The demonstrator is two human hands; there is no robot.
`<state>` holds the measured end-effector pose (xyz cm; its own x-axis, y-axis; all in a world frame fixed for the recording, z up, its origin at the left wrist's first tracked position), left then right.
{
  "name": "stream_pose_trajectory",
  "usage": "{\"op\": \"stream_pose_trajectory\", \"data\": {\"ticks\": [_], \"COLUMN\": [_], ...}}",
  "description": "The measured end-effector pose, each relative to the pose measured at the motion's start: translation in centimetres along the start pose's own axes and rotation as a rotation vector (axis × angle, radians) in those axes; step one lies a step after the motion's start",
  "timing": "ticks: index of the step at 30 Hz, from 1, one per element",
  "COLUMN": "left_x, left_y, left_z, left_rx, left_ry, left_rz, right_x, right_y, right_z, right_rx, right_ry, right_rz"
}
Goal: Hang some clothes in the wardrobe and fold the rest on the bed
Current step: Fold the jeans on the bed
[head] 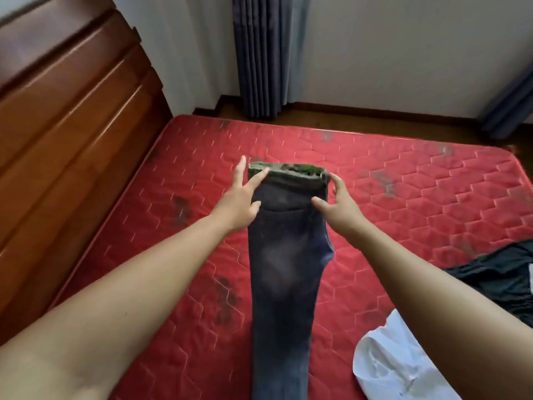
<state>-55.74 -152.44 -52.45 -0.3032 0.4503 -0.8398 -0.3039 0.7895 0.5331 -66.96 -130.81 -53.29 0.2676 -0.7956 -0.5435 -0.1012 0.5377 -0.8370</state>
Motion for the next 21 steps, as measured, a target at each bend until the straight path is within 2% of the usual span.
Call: {"op": "stream_pose_trajectory", "data": {"ticks": [3, 6, 10, 13, 15, 17, 21], "left_x": [6.2, 13.5, 22.6, 27.8, 30.5, 32.6, 34.9], "left_y": [-3.5, -7.7, -13.1, -16.0, -17.5, -18.6, -19.7], "left_z": [0.3, 4.7, 11.8, 16.1, 18.5, 20.4, 22.2], "left_rx": [0.051, 0.031, -0.119, -0.293, -0.456, -0.63, -0.904], "left_ry": [-0.1, -0.261, -0.512, -0.595, -0.599, -0.536, -0.206], "left_rz": [-0.065, -0.166, -0.246, -0.176, -0.071, 0.056, 0.275], "right_x": [3.9, 8.3, 12.6, 15.1, 16.6, 18.0, 19.5], "right_y": [4.9, 12.9, 23.0, 28.6, 31.5, 33.8, 36.8], "right_z": [-0.8, 2.2, 7.9, 10.8, 12.3, 13.9, 15.4], "right_rx": [0.006, 0.094, 0.248, 0.361, 0.464, 0.552, 0.61], "right_ry": [-0.055, -0.193, -0.37, -0.419, -0.422, -0.395, -0.212], "right_rz": [0.157, 0.399, 0.527, 0.534, 0.469, 0.361, 0.272]}}
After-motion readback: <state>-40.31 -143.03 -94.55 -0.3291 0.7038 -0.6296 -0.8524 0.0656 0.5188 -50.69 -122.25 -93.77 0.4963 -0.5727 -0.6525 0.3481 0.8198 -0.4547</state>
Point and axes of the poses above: each hand's wrist, its own z-axis away from the middle knuckle, its own x-axis out of the palm, y = z × x, the point moved 4 cm from there along -z, towards the middle knuckle, and after that the axes turned 13 degrees about y, right-handed, at the moved point
